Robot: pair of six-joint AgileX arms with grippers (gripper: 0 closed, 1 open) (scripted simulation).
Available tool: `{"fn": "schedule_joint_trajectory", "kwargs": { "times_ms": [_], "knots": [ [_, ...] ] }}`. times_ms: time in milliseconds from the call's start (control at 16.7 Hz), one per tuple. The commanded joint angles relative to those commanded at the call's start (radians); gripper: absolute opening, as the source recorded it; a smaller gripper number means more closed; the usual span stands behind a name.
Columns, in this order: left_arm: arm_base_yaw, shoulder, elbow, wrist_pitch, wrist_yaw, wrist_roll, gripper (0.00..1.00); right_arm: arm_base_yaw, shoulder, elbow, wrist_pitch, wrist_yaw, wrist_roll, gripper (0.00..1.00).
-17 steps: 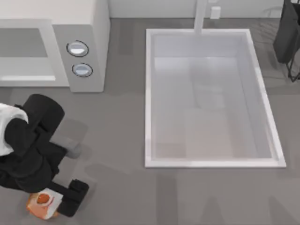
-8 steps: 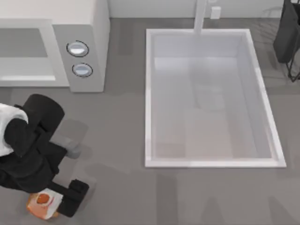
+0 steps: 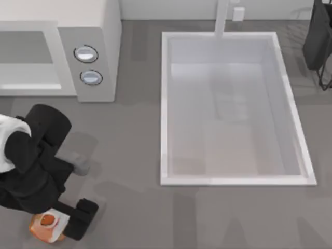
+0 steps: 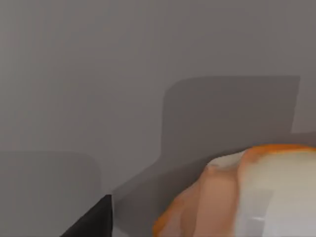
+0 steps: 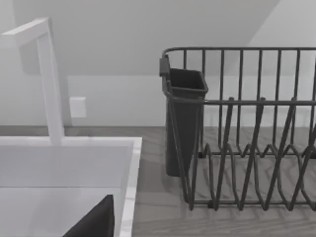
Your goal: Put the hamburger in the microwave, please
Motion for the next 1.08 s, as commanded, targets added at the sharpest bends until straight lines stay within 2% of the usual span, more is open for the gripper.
{"fn": "schedule_joint_trajectory", "kwargs": {
  "times_ms": [300,360,600,900,1080],
  "knots": [
    [0.0,0.0,0.0,0.0,0.0,0.0,0.0,0.0,0.0,0.0,0.0,0.0,0.0,1.0],
    [0.001,-0.076,0.035,-0.08,0.002,-0.002,0.0,0.0,0.0,0.0,0.0,0.0,0.0,1.0],
    [0.0,-0.104,0.092,-0.153,0.002,-0.005,0.0,0.0,0.0,0.0,0.0,0.0,0.0,1.0],
    [-0.003,-0.192,0.236,-0.424,0.002,-0.008,0.0,0.0,0.0,0.0,0.0,0.0,0.0,1.0],
    [-0.004,-0.243,0.304,-0.522,0.002,-0.009,0.0,0.0,0.0,0.0,0.0,0.0,0.0,1.0]
  ]
}}
